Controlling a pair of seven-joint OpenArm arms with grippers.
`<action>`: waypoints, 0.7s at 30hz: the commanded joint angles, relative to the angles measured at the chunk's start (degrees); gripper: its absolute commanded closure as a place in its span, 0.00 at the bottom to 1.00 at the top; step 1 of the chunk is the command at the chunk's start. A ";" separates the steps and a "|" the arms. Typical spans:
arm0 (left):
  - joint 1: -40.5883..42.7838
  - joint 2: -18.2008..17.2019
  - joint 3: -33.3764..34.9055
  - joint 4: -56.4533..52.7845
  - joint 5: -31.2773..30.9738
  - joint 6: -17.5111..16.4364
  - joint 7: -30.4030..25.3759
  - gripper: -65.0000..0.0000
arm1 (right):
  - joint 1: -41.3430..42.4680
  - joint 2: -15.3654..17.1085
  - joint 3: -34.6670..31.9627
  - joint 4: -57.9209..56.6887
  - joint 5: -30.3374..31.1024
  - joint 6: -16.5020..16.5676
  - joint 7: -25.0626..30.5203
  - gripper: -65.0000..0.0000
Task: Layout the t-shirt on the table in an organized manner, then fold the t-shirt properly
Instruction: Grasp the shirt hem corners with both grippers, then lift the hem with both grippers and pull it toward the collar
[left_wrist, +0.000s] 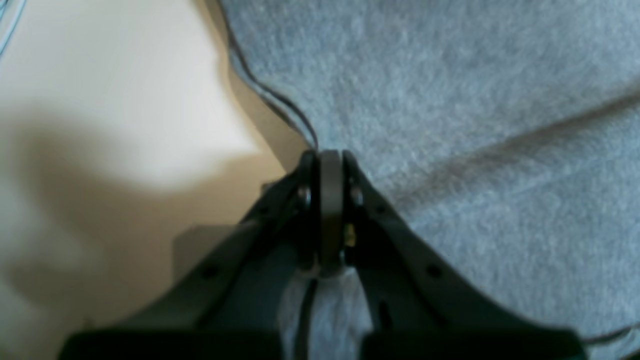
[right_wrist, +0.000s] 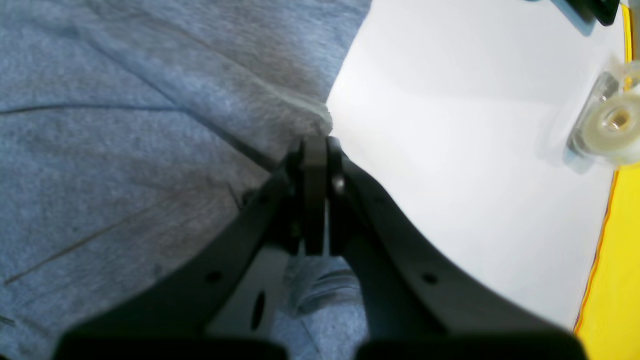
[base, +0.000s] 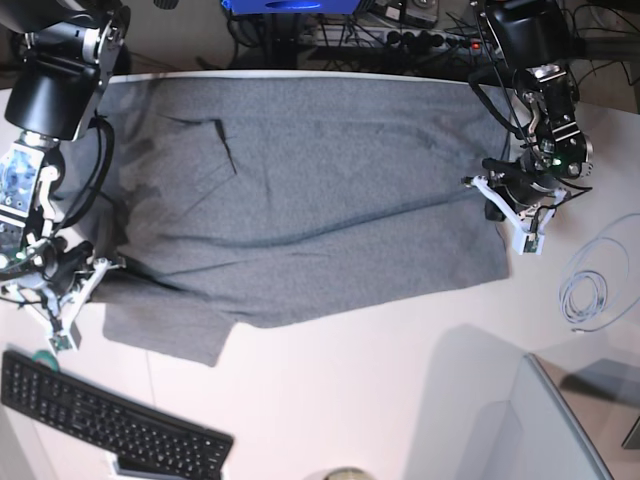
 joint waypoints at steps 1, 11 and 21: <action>-0.60 -0.93 -0.17 1.87 -0.58 0.11 -0.65 0.75 | 1.46 0.50 0.02 -0.14 0.20 0.14 1.06 1.00; -2.71 -0.05 -10.19 6.35 -0.58 0.11 -0.30 0.33 | 1.55 0.59 0.02 -1.99 0.20 0.14 1.06 1.00; -16.51 -1.54 -14.41 -16.24 -0.58 0.02 -4.17 0.33 | 1.64 0.77 0.02 -1.46 0.20 0.14 1.06 1.00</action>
